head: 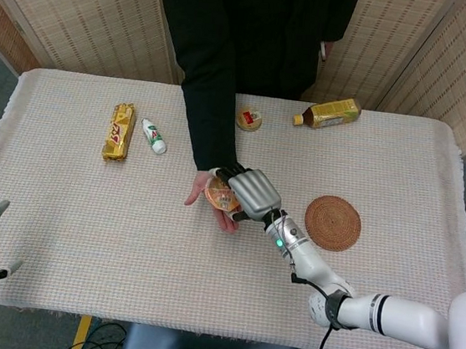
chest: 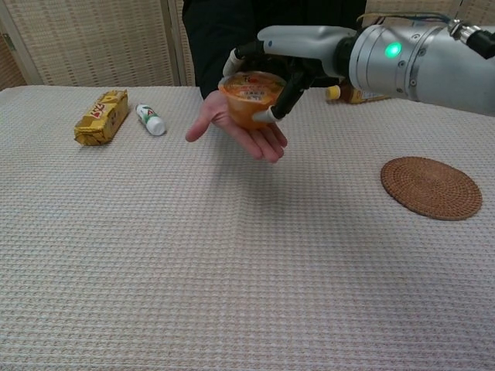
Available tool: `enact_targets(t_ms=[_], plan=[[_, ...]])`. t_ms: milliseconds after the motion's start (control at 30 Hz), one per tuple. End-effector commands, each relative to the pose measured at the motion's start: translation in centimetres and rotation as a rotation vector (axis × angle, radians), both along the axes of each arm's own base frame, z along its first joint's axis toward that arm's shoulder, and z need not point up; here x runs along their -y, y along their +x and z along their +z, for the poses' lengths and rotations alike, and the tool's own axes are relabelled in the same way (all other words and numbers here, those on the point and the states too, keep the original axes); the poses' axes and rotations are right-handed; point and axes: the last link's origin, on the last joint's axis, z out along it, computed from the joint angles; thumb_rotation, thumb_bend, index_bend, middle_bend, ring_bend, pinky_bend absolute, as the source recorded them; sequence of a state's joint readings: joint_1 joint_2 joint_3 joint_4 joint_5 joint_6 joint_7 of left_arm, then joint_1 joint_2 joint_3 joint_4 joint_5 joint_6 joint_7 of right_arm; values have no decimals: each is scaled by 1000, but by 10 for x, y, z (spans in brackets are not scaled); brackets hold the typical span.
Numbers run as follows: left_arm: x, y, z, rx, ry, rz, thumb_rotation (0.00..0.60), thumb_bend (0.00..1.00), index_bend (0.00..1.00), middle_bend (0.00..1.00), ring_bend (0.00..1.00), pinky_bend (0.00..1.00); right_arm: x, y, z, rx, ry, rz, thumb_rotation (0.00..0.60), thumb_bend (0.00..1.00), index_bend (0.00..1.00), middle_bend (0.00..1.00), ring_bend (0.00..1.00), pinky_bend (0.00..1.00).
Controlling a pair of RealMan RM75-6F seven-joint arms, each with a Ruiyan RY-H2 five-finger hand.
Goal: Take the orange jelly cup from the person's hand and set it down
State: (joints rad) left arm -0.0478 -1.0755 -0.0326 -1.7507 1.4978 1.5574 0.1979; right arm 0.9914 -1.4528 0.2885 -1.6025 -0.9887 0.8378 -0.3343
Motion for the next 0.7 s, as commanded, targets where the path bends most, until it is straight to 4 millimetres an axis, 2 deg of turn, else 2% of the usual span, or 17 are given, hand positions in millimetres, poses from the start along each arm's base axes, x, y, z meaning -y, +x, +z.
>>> enact_targets(t_ms=[33, 133, 233, 400, 533, 700], plan=[[0, 0, 0, 0, -1, 2, 600, 143, 61, 0, 0, 162, -2, -2, 7, 34, -29, 14, 600, 513, 435, 418, 382, 655], [-1, 0, -2, -1, -7, -1, 600, 143, 62, 0, 0, 162, -5, -8, 21, 86, -71, 26, 600, 514, 481, 470, 413, 658], [-1, 2, -2, -1, -9, -10, 600, 143, 62, 0, 0, 162, -9, -20, 38, 116, -96, 21, 600, 514, 489, 476, 416, 658], [-1, 2, -1, 0, -4, -11, 600, 143, 62, 0, 0, 162, -17, -58, 61, 85, -149, -3, 600, 511, 489, 472, 416, 658], [-2, 4, -4, 2, -13, -20, 600, 143, 62, 0, 0, 162, -18, -90, 60, 9, -143, -48, 600, 511, 489, 459, 416, 658], [-2, 8, -6, 5, -14, -31, 600, 143, 62, 0, 0, 162, -17, -116, 42, -20, -96, -117, 600, 509, 488, 427, 416, 616]])
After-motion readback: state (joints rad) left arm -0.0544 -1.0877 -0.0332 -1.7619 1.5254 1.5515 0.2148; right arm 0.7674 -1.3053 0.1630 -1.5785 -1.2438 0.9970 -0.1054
